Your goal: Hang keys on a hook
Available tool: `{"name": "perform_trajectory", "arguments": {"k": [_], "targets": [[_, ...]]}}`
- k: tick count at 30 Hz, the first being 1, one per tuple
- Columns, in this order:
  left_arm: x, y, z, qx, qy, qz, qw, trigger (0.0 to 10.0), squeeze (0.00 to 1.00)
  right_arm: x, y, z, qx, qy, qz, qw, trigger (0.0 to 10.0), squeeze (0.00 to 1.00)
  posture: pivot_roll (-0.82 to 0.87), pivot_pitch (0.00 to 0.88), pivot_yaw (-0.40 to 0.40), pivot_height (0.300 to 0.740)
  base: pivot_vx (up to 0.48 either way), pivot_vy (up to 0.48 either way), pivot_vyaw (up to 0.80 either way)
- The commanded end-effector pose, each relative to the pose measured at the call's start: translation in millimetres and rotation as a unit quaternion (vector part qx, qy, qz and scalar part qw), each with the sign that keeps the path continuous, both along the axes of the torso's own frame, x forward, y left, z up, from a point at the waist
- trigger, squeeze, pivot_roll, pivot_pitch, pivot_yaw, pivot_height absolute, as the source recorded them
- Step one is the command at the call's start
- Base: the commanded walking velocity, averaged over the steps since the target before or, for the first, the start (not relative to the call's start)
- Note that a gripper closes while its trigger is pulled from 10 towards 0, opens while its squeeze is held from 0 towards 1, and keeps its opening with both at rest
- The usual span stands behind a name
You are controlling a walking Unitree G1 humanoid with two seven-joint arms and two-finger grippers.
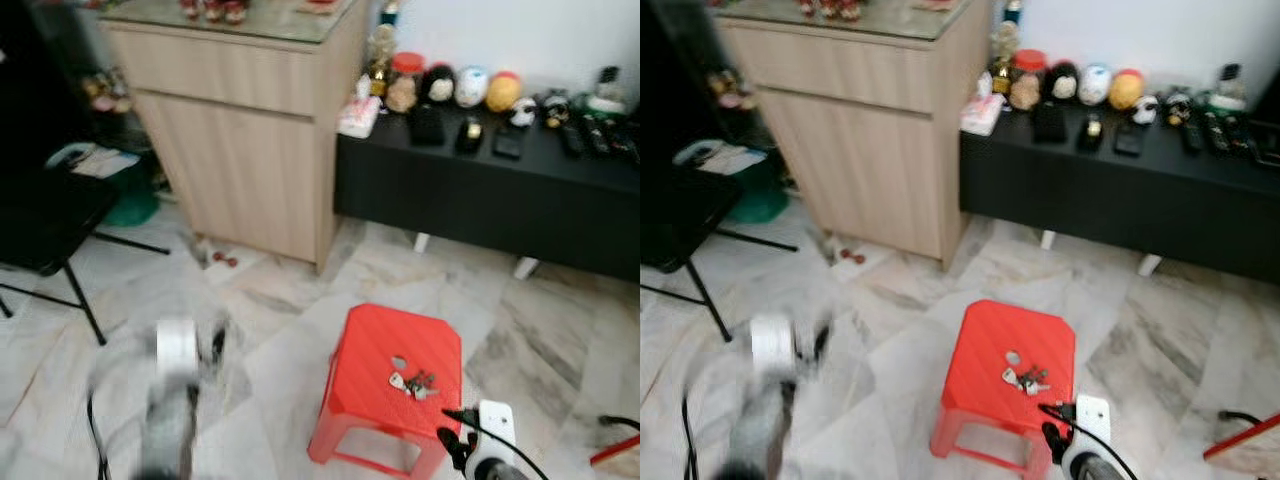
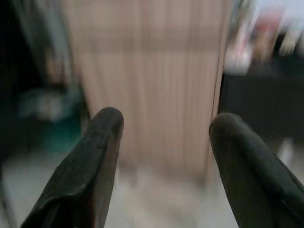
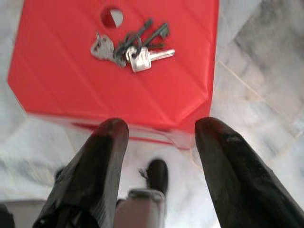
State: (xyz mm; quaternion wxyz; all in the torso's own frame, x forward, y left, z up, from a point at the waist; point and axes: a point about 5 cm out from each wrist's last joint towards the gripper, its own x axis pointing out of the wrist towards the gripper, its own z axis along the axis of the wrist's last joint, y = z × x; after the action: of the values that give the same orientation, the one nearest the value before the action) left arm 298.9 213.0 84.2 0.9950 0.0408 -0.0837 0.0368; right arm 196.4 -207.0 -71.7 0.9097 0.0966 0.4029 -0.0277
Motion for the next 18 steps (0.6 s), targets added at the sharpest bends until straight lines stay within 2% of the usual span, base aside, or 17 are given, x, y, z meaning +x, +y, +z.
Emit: {"name": "perform_trajectory", "arguments": {"k": [1, 6, 11, 15, 18], "targets": [[-18.1, -2.6, -17, -0.008, 0.041, 0.002, 0.999, 10.0, 0.0, -9.2, -4.1, -4, -0.001, 0.017, -0.009, 1.0, 10.0, 0.0, -0.09, 0.07, -0.025, 0.74, 0.0, 0.0, 0.0], [-27.8, -9.4, -13, -0.024, 0.021, 0.001, 0.999, 10.0, 0.0, -9.3, -4.3, -4, -0.002, 0.018, -0.007, 1.0, 10.0, 0.0, -0.09, 0.068, -0.026, 0.74, 0.0, 0.0, 0.0], [-40.8, -8.3, -12, -0.044, 0.044, 0.007, 0.998, 10.0, 0.0, -8.7, -5.3, -4, -0.003, 0.015, -0.014, 1.0, 10.0, 0.0, -0.08, 0.057, -0.029, 0.74, 0.0, 0.0, 0.0], [-37.4, -8.5, -12, -0.049, 0.049, 0.007, 0.998, 10.0, 0.0, -8.7, -5.6, -4, -0.007, 0.016, -0.017, 1.0, 10.0, 0.0, -0.09, 0.051, -0.029, 0.74, 0.0, 0.0, 0.0], [-34.2, -11.1, -10, -0.051, 0.055, 0.004, 0.997, 10.0, 0.0, -8.8, -5.6, -4, -0.007, 0.015, -0.017, 1.0, 10.0, 0.0, -0.09, 0.04, -0.026, 0.74, 0.0, 0.356, 0.0]]}}
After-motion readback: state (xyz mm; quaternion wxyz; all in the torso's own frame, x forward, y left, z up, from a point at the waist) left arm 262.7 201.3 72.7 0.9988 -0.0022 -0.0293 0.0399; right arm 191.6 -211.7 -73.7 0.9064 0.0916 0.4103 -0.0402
